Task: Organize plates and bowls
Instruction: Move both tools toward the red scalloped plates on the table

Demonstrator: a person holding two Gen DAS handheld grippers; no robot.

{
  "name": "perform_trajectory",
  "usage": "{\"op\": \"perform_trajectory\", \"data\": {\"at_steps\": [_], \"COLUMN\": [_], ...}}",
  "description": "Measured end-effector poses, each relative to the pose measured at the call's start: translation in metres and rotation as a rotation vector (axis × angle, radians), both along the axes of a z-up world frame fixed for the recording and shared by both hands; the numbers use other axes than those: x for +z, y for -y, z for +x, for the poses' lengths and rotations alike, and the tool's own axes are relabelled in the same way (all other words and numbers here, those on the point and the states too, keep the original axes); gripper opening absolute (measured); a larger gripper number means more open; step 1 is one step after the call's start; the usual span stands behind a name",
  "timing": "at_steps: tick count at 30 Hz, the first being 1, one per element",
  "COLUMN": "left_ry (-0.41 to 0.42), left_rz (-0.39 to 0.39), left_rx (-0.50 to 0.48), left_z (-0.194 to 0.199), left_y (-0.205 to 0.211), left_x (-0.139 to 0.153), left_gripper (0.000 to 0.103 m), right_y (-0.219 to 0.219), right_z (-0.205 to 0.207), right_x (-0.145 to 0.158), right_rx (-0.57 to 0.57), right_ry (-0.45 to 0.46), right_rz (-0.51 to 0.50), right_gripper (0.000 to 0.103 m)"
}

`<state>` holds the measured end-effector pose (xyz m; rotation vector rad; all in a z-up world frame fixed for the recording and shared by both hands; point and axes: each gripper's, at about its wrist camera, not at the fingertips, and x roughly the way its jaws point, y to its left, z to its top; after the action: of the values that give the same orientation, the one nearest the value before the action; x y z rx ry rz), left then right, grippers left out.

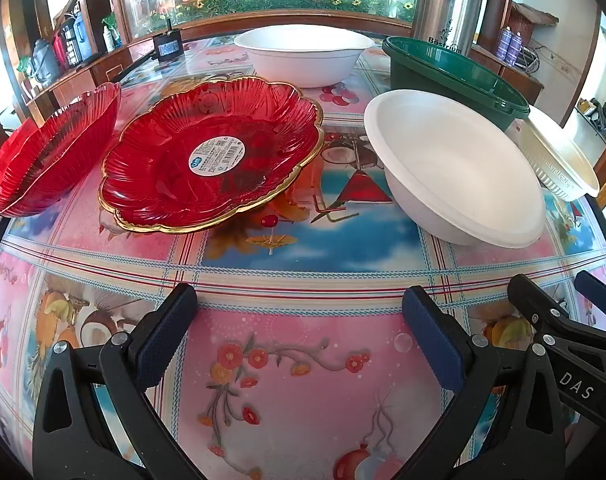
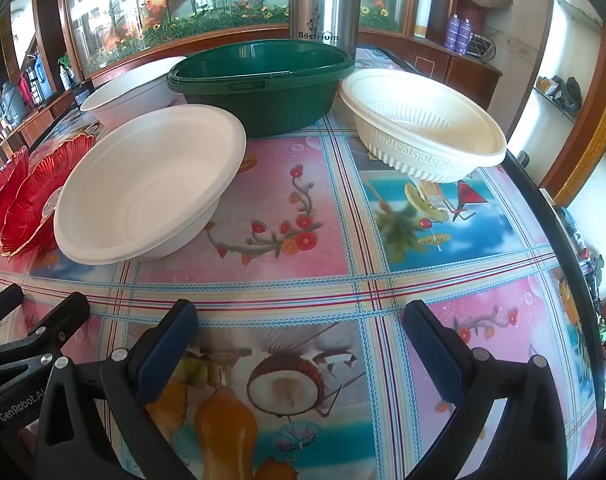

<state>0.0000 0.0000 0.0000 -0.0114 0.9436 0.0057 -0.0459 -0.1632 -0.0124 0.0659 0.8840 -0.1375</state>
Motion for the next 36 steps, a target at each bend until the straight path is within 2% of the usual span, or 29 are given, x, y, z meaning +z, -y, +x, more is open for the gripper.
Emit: {"op": "perform_trajectory", "data": {"at_steps": [9, 15, 19, 23, 26, 30, 32, 36], "left_ry": [0.000, -0.017, -0.027, -0.043, -0.024, 0.030, 0.041, 0.040], "left_rz": [0.000, -0.001, -0.003, -0.056, -0.038, -0.024, -0.024, -0.004], "left_rx": [0.004, -0.071, -0.057, -0.046, -0.052, -0.046, -0.026, 0.036], "left_z": [-0.001, -0.002, -0.017, -0.026, -0.036, -0.047, -0.049, -0.046], "left_y": [-0.001, -0.002, -0.010, -0.026, -0.034, -0.053, -0.069, -0.104], "left_x": [0.000, 0.001, 0.004, 0.010, 0.019, 0.036, 0.044, 0.052], "left_gripper": [0.103, 0.103, 0.103, 0.103, 0.103, 0.103, 0.103, 0.103], "right_y": [-0.001, -0.003, -0.005, -0.013, -0.023, -0.045, -0.061, -0.097], "right_z": [0.000, -0.003, -0.009, -0.035, -0.050, -0.055, -0.053, -0.045], "right_x": [0.000, 0.001, -0.001, 0.011, 0.028, 0.047, 0.055, 0.071], "right_rx": [-0.007, -0.038, -0.020, 0.004, 0.044, 0.116, 0.157, 0.240], "right_ry": [-0.001, -0.015, -0.039, 0.020, 0.088, 0.121, 0.123, 0.155], "right_rz": [-0.001, 0.001, 0.018, 0.033, 0.030, 0.053, 0.066, 0.028], "right_gripper": [0.103, 0.103, 0.103, 0.102, 0.102, 0.103, 0.103, 0.103]}}
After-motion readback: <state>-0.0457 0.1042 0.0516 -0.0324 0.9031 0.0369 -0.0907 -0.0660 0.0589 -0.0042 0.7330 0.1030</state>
